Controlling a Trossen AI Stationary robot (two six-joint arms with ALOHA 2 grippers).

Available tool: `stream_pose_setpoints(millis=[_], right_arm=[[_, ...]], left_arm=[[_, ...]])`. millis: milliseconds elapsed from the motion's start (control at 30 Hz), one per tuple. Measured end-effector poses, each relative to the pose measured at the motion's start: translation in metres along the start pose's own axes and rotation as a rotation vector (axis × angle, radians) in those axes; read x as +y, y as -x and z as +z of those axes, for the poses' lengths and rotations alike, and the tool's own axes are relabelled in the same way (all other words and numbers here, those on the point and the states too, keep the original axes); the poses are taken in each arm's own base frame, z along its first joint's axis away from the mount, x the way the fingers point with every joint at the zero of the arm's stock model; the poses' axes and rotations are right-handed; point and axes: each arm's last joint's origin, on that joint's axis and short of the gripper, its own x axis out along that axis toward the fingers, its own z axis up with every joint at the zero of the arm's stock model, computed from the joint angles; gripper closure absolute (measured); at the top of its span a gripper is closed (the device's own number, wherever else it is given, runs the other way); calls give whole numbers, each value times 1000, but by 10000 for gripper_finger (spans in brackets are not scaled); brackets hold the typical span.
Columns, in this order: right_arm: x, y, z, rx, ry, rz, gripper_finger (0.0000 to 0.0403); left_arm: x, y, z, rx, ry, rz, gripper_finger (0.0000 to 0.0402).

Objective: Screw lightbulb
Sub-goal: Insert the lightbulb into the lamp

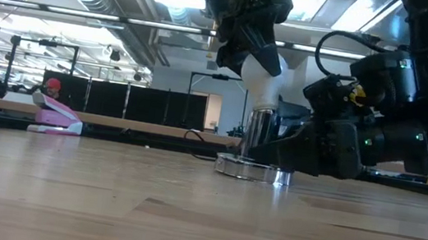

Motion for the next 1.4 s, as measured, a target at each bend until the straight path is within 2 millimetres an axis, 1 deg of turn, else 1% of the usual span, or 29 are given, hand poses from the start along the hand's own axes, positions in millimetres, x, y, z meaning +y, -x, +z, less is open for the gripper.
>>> stream_pose_setpoints(millis=[200, 567, 700, 900, 1100, 1167, 1300, 1400], right_arm=[[0, -1, -1, 13, -7, -17, 223], [-1, -1, -1, 14, -35, -25, 223], [-1, -3, -1, 12, -65, -35, 223], [-1, -9, 1, 17, -81, -70, 223], [-2, -15, 2, 20, -83, -123, 223], [-2, -17, 3, 23, -83, -131, 223], [-1, -20, 3, 42, -80, -151, 223], [-1, -22, 3, 48, -78, -161, 223]], left_arm=[[-1, 0, -1, 10, 39, 11, 141], [-16, 2, -3, 15, 83, 89, 141], [-15, 6, -1, 31, 158, 121, 141], [-9, 13, 2, 58, 315, 147, 141], [-9, 10, 1, 37, 430, 202, 141], [-11, 6, 0, 26, 461, 232, 141], [-14, 5, -2, 23, 561, 249, 141], [-17, 6, -3, 9, 597, 276, 141]])
